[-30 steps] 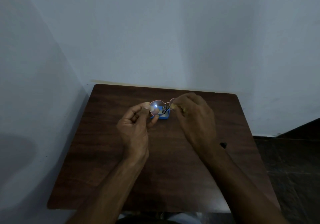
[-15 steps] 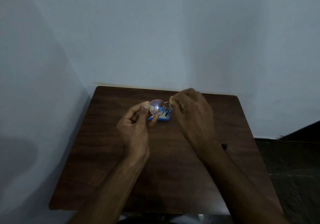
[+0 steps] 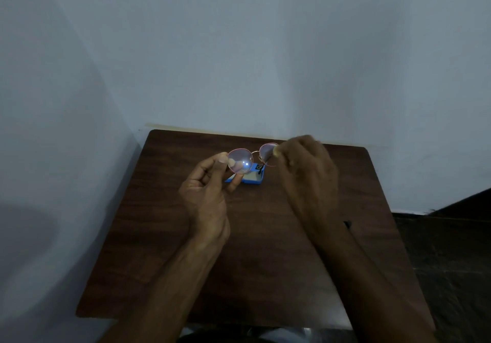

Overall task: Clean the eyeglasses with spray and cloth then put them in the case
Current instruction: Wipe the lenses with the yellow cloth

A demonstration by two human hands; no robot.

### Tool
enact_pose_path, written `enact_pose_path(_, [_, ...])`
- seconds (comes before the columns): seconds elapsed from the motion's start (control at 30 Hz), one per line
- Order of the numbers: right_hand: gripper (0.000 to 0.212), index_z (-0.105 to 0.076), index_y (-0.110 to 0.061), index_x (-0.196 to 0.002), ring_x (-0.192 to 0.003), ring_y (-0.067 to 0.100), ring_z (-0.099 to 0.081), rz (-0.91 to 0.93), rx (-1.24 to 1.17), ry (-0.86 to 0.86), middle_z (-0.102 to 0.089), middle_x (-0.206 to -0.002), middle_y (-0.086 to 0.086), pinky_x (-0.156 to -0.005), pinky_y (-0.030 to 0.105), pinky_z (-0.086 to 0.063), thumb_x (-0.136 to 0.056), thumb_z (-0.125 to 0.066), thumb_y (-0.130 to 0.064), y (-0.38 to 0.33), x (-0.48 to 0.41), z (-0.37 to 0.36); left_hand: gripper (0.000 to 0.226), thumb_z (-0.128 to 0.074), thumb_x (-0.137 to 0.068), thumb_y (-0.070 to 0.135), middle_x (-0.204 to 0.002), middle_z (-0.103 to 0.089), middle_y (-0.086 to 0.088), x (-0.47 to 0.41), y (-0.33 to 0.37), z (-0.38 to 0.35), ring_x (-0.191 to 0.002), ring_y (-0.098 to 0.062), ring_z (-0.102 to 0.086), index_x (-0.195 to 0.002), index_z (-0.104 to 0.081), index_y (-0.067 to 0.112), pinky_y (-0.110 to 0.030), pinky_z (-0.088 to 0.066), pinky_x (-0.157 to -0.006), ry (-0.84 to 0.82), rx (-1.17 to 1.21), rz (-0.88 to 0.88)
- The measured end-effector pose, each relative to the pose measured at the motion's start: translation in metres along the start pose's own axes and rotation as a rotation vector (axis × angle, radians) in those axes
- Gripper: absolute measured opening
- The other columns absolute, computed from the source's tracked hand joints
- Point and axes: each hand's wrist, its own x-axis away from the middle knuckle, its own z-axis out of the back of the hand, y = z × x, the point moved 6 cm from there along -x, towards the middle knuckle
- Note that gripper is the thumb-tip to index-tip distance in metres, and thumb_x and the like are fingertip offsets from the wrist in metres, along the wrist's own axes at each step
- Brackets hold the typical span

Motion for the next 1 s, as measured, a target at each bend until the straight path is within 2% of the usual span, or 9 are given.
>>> enact_pose_path(0.07, [0.005,-0.071,-0.013,-0.092,-0.088,0.017,-0.057,-0.029,0.012,0.000,-0.066,-0.100,0.004,-0.070,0.032,-0.049,-0.090,-0.072,-0.009,0.000,-0.008,0.002,0.013,-0.069,-0.098,0.008,-0.092,-0.079,-0.013,0.001,0.000,0.000,-0.092,-0.029,-0.078,-0.108,-0.075,0.001,-0.034,-0.064,-0.076,-0.002,-0.019,-0.013])
enact_pose_path(0.2, [0.011,-0.073,-0.012,-0.100,-0.091,0.021,-0.062,0.106,0.026,-0.159,-0.067,-0.105,0.006,-0.072,0.033,-0.052,-0.089,-0.073,-0.010,-0.022,0.001,-0.014,0.016,-0.069,-0.097,0.010,-0.103,-0.078,-0.020,0.003,-0.002,0.001,-0.099,-0.035,-0.078,-0.110,-0.074,0.002,-0.034,-0.066,-0.075,-0.010,-0.090,-0.047])
enact_pose_path(0.37, [0.005,-0.073,-0.014,-0.093,-0.087,0.019,-0.060,-0.041,-0.011,-0.022,-0.066,-0.099,0.003,-0.069,0.029,-0.047,-0.091,-0.073,-0.010,0.002,-0.008,-0.001,0.016,-0.069,-0.096,0.008,-0.107,-0.078,-0.022,0.004,-0.002,0.002,-0.095,-0.030,-0.079,-0.110,-0.074,0.001,-0.034,-0.066,-0.076,-0.013,-0.093,-0.062])
enact_pose_path(0.5, [0.010,-0.074,-0.010,-0.098,-0.088,0.022,-0.063,0.099,0.015,-0.141,-0.069,-0.102,0.007,-0.074,0.027,-0.048,-0.088,-0.074,-0.008,-0.020,0.009,-0.018,0.018,-0.069,-0.096,0.007,-0.104,-0.079,-0.017,0.004,-0.003,0.004,-0.094,-0.028,-0.079,-0.111,-0.074,0.001,-0.028,-0.064,-0.071,0.006,-0.108,-0.058])
enact_pose_path(0.6, [0.007,-0.073,-0.016,-0.090,-0.085,0.017,-0.060,-0.055,-0.020,-0.065,-0.065,-0.096,0.000,-0.069,0.027,-0.044,-0.089,-0.072,-0.009,0.002,-0.004,-0.006,0.015,-0.069,-0.097,0.006,-0.104,-0.078,-0.019,0.004,-0.006,0.005,-0.097,-0.031,-0.078,-0.110,-0.075,0.002,-0.032,-0.065,-0.074,0.014,-0.101,-0.050])
enact_pose_path(0.67, [0.006,-0.074,-0.017,-0.090,-0.087,0.016,-0.060,-0.078,-0.059,-0.051,-0.066,-0.096,-0.001,-0.069,0.028,-0.045,-0.091,-0.070,-0.012,0.001,-0.006,0.001,0.016,-0.069,-0.096,0.007,-0.104,-0.079,-0.019,0.005,-0.005,0.004,-0.098,-0.034,-0.078,-0.110,-0.075,0.001,-0.035,-0.066,-0.076,0.019,-0.098,-0.058])
enact_pose_path(0.77, [0.008,-0.076,-0.016,-0.097,-0.093,0.015,-0.062,0.030,-0.137,-0.151,-0.068,-0.105,0.000,-0.078,0.027,-0.049,-0.091,-0.070,-0.015,-0.039,0.013,-0.006,0.016,-0.071,-0.096,0.008,-0.094,-0.081,-0.007,0.008,-0.004,0.001,-0.089,-0.022,-0.079,-0.109,-0.076,0.002,-0.033,-0.065,-0.073,0.029,-0.163,-0.097])
enact_pose_path(0.83, [0.008,-0.076,-0.016,-0.096,-0.095,0.015,-0.063,0.046,-0.143,-0.164,-0.068,-0.105,-0.001,-0.074,0.024,-0.047,-0.089,-0.074,-0.014,-0.050,0.024,-0.010,0.012,-0.072,-0.096,0.007,-0.089,-0.081,-0.002,0.009,-0.004,-0.001,-0.083,-0.016,-0.077,-0.106,-0.077,0.005,-0.027,-0.062,-0.067,0.041,-0.174,-0.092])
enact_pose_path(1.0, [0.008,-0.074,-0.016,-0.087,-0.087,0.019,-0.063,-0.061,-0.166,-0.012,-0.067,-0.096,-0.001,-0.071,0.040,-0.053,-0.087,-0.066,-0.018,-0.032,0.001,-0.003,0.017,-0.072,-0.096,0.010,-0.100,-0.080,-0.015,0.012,-0.006,-0.004,-0.094,-0.029,-0.079,-0.111,-0.076,0.000,-0.037,-0.065,-0.075,0.024,-0.198,-0.099])
